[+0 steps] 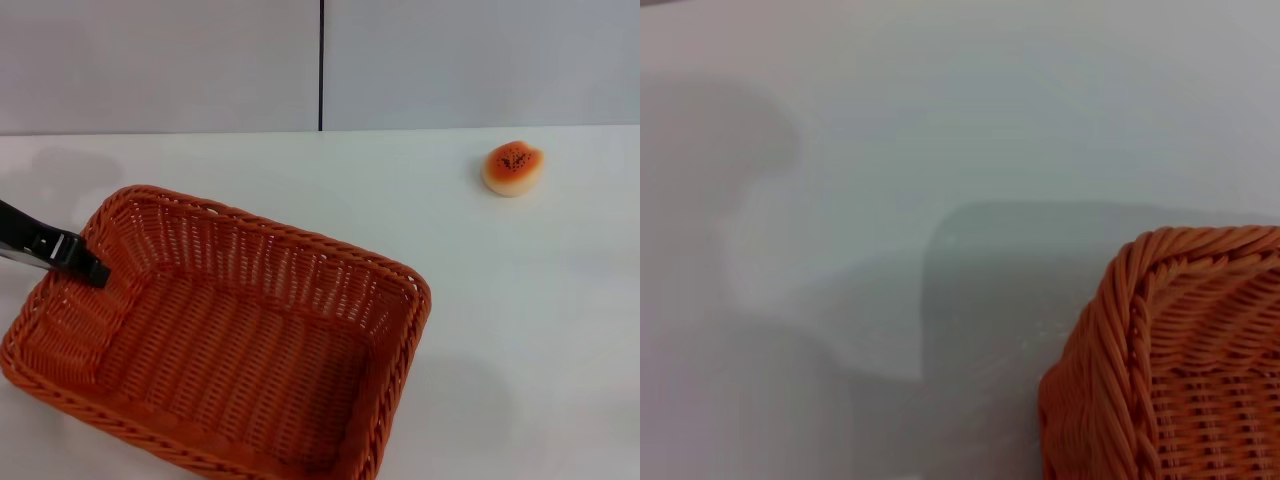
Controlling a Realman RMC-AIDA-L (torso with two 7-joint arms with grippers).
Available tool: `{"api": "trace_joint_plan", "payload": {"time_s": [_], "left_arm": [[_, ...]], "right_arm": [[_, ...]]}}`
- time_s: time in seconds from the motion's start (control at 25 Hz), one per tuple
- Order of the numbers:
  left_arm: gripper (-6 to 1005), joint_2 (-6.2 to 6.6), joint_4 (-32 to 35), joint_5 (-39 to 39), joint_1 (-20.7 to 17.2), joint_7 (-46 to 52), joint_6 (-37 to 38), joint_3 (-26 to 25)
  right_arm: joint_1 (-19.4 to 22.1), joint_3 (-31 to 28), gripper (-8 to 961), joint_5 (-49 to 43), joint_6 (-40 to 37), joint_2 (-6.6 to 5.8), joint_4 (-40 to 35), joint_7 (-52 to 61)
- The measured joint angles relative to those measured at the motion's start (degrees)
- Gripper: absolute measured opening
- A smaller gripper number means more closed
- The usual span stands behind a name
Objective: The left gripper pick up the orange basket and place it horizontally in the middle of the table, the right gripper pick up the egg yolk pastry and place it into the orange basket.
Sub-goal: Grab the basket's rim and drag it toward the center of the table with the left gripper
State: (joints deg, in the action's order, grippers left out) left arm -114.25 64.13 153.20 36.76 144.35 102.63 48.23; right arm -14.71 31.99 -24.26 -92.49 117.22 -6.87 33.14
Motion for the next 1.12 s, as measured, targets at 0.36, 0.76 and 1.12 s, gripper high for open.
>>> {"api": "trace_joint_plan", "payload": {"time_s": [0.36, 0.76, 1.12], "left_arm": [[146, 0.30, 0.8, -0.4, 0.4, 2.2, 1.2, -4.1], [146, 0.23, 1.3, -1.2, -0.6, 6.2, 6.0, -13.7], [145, -2.29, 5.6, -1.7, -2.8, 8.7, 6.0, -18.6]], "right_arm": [[-0.5, 0.1, 693, 0.0, 1.0, -0.27, -0.1, 0.0], [-2.0, 0.2, 693, -0.2, 2.4, -1.27, 0.1, 0.1], [-3.1, 0.9, 692, -0.3, 2.8, -2.08, 1.0, 0.1]]}}
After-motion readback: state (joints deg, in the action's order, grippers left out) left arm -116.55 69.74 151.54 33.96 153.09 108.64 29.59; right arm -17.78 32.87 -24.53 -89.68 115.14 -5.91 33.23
